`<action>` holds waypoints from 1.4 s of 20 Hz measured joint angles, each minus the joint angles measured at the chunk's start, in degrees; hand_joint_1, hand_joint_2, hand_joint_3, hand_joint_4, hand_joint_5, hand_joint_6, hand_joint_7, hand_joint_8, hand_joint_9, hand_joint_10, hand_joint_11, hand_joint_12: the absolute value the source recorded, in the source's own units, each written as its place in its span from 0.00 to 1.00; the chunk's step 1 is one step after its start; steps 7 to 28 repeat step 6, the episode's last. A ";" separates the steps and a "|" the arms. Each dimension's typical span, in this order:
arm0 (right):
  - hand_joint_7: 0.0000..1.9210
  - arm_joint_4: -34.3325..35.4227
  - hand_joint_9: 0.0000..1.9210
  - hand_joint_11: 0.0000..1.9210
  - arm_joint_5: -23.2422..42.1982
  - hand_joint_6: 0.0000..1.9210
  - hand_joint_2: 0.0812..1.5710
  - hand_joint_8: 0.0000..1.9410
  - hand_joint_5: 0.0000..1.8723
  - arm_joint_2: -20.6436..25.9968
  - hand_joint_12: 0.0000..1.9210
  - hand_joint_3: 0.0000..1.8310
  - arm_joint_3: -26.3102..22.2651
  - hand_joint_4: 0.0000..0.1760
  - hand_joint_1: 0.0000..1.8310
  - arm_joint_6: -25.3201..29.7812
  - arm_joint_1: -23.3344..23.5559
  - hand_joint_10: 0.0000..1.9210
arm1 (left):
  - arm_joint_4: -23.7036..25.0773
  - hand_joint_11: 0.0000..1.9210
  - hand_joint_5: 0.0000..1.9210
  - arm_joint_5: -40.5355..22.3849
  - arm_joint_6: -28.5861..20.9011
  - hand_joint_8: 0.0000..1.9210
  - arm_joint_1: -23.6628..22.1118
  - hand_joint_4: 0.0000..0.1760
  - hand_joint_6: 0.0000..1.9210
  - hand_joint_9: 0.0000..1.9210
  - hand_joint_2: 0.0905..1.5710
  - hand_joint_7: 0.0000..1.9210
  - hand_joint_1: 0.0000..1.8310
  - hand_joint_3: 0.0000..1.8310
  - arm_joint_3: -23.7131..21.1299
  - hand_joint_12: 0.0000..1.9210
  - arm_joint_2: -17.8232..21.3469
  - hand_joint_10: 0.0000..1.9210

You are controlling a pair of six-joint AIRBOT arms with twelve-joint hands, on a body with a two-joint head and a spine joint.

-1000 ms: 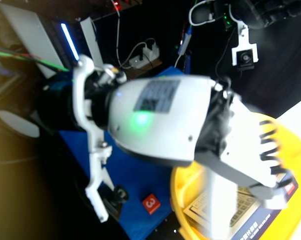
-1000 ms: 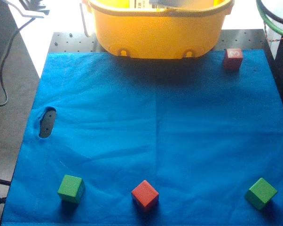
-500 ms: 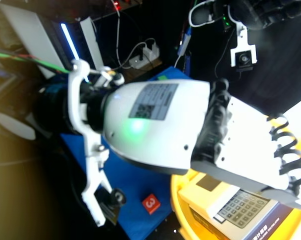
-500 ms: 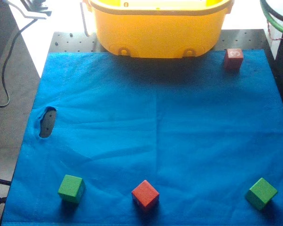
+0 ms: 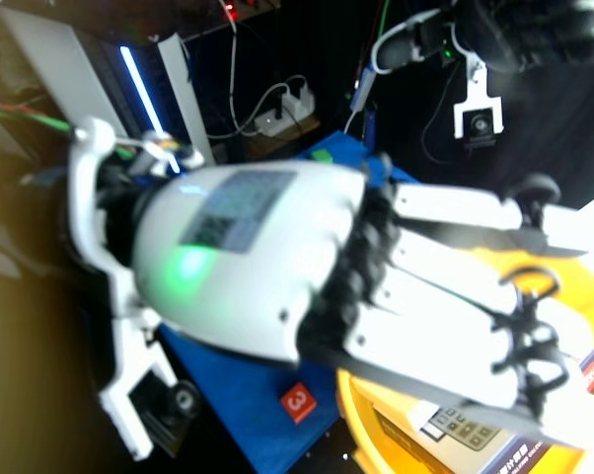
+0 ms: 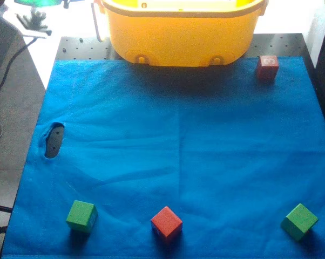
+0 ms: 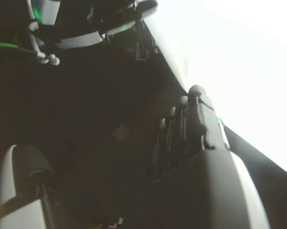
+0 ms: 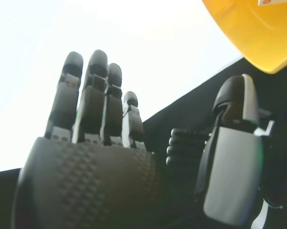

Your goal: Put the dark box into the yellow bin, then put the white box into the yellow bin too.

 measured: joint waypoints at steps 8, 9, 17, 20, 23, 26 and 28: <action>0.18 0.44 0.17 0.13 0.42 0.00 0.45 0.00 0.03 6.54 0.01 0.00 -5.22 1.00 0.45 0.00 0.00 0.00 | -8.44 0.00 0.03 -1.46 0.63 0.01 6.16 0.00 0.00 0.02 0.54 0.02 0.46 0.01 -0.28 0.00 1.44 0.01; 0.18 0.44 0.17 0.13 0.42 0.00 0.45 0.00 0.03 6.54 0.01 0.00 -5.22 1.00 0.45 0.00 0.00 0.00 | -8.44 0.00 0.03 -1.46 0.63 0.01 6.16 0.00 0.00 0.02 0.54 0.02 0.46 0.01 -0.28 0.00 1.44 0.01; 0.18 0.44 0.17 0.13 0.42 0.00 0.45 0.00 0.03 6.54 0.01 0.00 -5.22 1.00 0.45 0.00 0.00 0.00 | -8.44 0.00 0.03 -1.46 0.63 0.01 6.16 0.00 0.00 0.02 0.54 0.02 0.46 0.01 -0.28 0.00 1.44 0.01; 0.18 0.44 0.17 0.13 0.42 0.00 0.45 0.00 0.03 6.54 0.01 0.00 -5.22 1.00 0.45 0.00 0.00 0.00 | -8.44 0.00 0.03 -1.46 0.63 0.01 6.16 0.00 0.00 0.02 0.54 0.02 0.46 0.01 -0.28 0.00 1.44 0.01; 0.18 0.44 0.17 0.13 0.42 0.00 0.45 0.00 0.03 6.54 0.01 0.00 -5.22 1.00 0.45 0.00 0.00 0.00 | -8.44 0.00 0.03 -1.46 0.63 0.01 6.16 0.00 0.00 0.02 0.54 0.02 0.46 0.01 -0.28 0.00 1.44 0.01; 0.18 0.44 0.17 0.13 0.42 0.00 0.45 0.00 0.03 6.54 0.01 0.00 -5.22 1.00 0.45 0.00 0.00 0.00 | -8.44 0.00 0.03 -1.46 0.63 0.01 6.16 0.00 0.00 0.02 0.54 0.02 0.46 0.01 -0.28 0.00 1.44 0.01; 0.18 0.44 0.17 0.13 0.42 0.00 0.45 0.00 0.03 6.54 0.01 0.00 -5.22 1.00 0.45 0.00 0.00 0.00 | -8.44 0.00 0.03 -1.46 0.63 0.01 6.16 0.00 0.00 0.02 0.54 0.02 0.46 0.01 -0.28 0.00 1.44 0.01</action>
